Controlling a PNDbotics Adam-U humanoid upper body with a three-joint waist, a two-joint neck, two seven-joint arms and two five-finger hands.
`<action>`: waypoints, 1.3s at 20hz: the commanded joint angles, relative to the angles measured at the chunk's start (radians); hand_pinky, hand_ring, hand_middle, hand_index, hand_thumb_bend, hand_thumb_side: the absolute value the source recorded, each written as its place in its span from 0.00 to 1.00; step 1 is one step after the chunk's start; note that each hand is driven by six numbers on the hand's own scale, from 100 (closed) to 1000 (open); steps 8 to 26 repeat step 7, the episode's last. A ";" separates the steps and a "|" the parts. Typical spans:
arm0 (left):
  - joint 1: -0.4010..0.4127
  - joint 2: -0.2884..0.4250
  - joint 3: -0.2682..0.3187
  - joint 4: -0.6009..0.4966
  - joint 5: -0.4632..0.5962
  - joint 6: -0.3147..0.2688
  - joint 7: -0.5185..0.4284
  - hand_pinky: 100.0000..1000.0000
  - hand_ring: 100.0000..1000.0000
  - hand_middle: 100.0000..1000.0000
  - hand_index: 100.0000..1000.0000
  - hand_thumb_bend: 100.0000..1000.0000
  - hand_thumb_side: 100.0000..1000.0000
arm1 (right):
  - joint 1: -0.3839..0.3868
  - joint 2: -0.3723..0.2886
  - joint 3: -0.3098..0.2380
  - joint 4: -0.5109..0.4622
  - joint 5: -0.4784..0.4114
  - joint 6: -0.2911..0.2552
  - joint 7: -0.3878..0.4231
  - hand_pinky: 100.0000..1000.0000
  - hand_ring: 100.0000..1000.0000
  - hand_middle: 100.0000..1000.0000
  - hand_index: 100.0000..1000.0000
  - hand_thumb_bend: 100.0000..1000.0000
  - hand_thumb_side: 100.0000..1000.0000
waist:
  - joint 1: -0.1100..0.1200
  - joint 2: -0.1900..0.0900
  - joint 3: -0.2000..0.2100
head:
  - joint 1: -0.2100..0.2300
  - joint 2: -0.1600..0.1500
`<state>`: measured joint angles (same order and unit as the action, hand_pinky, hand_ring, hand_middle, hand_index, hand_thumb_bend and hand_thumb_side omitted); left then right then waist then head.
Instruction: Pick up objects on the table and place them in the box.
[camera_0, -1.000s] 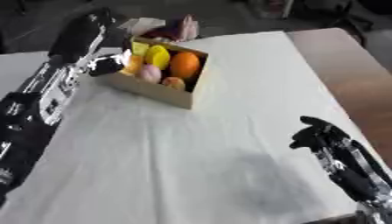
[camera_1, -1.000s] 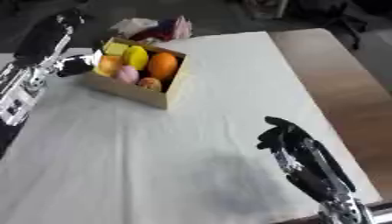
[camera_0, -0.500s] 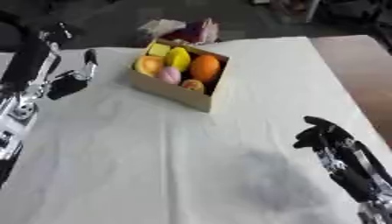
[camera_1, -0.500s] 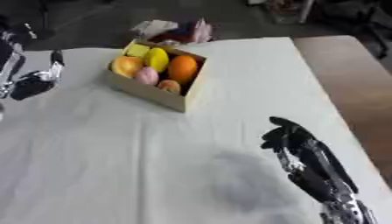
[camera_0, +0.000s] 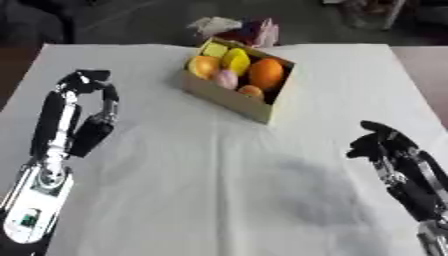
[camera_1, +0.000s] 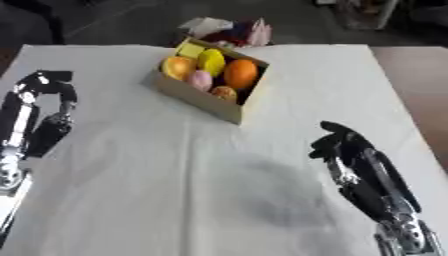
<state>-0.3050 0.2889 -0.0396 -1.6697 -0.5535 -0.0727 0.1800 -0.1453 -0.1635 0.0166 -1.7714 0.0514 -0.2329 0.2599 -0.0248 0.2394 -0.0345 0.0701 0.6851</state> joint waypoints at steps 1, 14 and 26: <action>0.045 -0.061 -0.019 -0.082 0.053 0.022 -0.032 0.70 0.63 0.63 0.78 0.00 0.83 | 0.003 -0.009 0.006 -0.018 -0.015 -0.001 0.007 0.67 0.57 0.56 0.86 0.00 0.54 | 0.006 -0.023 0.000 | 0.019 0.023; 0.185 -0.138 -0.053 -0.209 0.149 0.034 -0.070 0.70 0.62 0.62 0.77 0.00 0.84 | 0.021 -0.013 0.011 -0.011 -0.018 0.002 0.011 0.67 0.57 0.56 0.86 0.00 0.54 | 0.010 -0.032 -0.012 | 0.026 0.054; 0.185 -0.138 -0.053 -0.209 0.149 0.034 -0.070 0.70 0.62 0.62 0.77 0.00 0.84 | 0.021 -0.013 0.011 -0.011 -0.018 0.002 0.011 0.67 0.57 0.56 0.86 0.00 0.54 | 0.010 -0.032 -0.012 | 0.026 0.054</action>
